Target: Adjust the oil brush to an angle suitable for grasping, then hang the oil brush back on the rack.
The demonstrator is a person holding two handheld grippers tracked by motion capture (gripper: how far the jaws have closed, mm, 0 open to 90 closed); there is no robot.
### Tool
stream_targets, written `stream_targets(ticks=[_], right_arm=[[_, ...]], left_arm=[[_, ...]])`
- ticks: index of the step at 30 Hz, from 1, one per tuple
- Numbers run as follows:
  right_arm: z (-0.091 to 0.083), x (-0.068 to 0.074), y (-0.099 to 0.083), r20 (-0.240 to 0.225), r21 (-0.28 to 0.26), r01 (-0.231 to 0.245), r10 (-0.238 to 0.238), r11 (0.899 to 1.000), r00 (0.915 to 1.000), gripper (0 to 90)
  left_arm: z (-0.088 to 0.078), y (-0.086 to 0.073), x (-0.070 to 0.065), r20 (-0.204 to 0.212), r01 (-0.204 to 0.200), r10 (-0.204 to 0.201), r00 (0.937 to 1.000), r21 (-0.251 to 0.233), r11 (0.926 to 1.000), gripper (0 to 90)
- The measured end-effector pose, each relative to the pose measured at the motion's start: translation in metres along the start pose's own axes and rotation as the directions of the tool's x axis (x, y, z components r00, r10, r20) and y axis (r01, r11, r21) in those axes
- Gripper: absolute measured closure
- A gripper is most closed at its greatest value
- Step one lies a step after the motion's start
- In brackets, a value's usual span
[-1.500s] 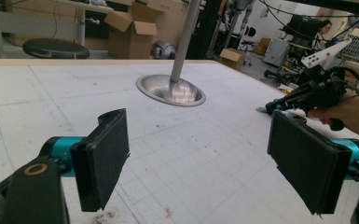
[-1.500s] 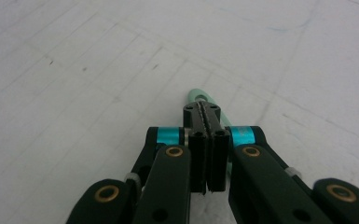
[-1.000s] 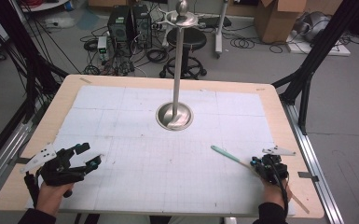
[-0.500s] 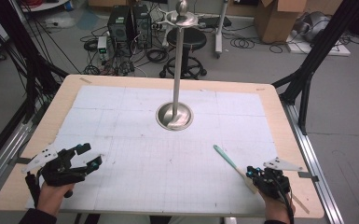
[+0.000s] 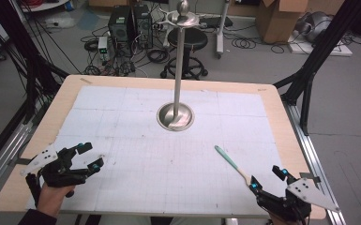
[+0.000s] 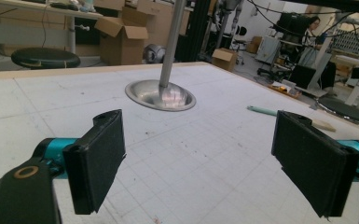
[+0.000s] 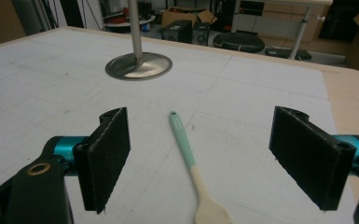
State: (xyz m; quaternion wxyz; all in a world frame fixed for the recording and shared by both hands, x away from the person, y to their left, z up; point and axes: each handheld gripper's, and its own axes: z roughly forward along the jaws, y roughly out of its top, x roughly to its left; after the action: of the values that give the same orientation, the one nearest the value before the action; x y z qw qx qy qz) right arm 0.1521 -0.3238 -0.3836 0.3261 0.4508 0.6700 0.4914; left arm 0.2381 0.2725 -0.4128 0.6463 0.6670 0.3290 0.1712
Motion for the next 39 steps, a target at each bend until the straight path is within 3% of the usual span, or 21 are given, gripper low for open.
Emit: stream_targets(ticks=[5, 15, 23, 33, 39], right_arm=[[-0.002, -0.001, -0.001, -0.009, -0.030, 0.009, -0.009, 1.000, 0.9999, 16.0], [0.002, -0.003, -0.002, -0.027, -0.024, 0.018, -0.019, 1.000, 0.9995, 16.0], [0.010, -0.006, -0.003, -0.019, -0.010, 0.008, -0.008, 1.000, 0.9998, 16.0], [0.023, -0.005, -0.005, -0.030, 0.062, 0.019, -0.017, 0.998, 0.9994, 16.0], [0.039, -0.011, -0.007, -0.049, 0.128, -0.002, 0.009, 0.992, 0.9988, 16.1]], left_arm=[[-0.001, -0.001, 0.001, -0.002, 0.007, -0.007, 1.0000, 0.005, 1.0000, 18.4], [-0.007, -0.001, 0.001, -0.022, 0.015, -0.015, 0.9996, -0.008, 0.9999, 19.0], [-0.003, -0.003, 0.000, -0.008, 0.015, -0.015, 0.9999, 0.007, 0.9999, 19.3], [-0.003, -0.004, 0.000, -0.013, 0.026, -0.026, 0.9996, -0.003, 0.9996, 19.4], [-0.001, -0.005, 0.001, -0.011, 0.027, -0.027, 0.9996, 0.006, 0.9996, 19.4]])
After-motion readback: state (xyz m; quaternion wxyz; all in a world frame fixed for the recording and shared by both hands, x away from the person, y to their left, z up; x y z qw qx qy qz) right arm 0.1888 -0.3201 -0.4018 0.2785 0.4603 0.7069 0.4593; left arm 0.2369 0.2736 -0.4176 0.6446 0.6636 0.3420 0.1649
